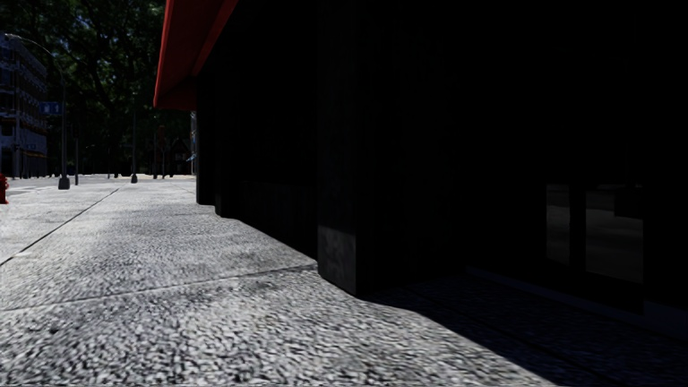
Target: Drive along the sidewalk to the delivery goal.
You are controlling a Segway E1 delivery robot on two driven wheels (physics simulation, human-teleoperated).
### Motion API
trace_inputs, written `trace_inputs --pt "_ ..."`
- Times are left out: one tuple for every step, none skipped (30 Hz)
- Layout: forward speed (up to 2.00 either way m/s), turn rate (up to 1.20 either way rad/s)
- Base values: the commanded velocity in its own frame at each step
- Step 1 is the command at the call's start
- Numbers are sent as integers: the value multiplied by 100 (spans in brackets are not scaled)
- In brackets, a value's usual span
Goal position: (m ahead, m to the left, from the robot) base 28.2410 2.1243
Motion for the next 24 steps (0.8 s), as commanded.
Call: trace_inputs --pt "76 44" --pt "76 44" --pt "76 44" --pt "76 44" --pt "76 44" --pt "77 44" --pt "78 44" --pt "80 44" --pt "80 44" --pt "83 44" --pt "85 44" --pt "87 44" --pt "88 44" --pt "88 44" --pt "89 44" --pt "89 44" --pt "89 44" --pt "89 44" --pt "89 44" --pt "89 44" --pt "89 44" --pt "89 44" --pt "89 44" --pt "89 44"
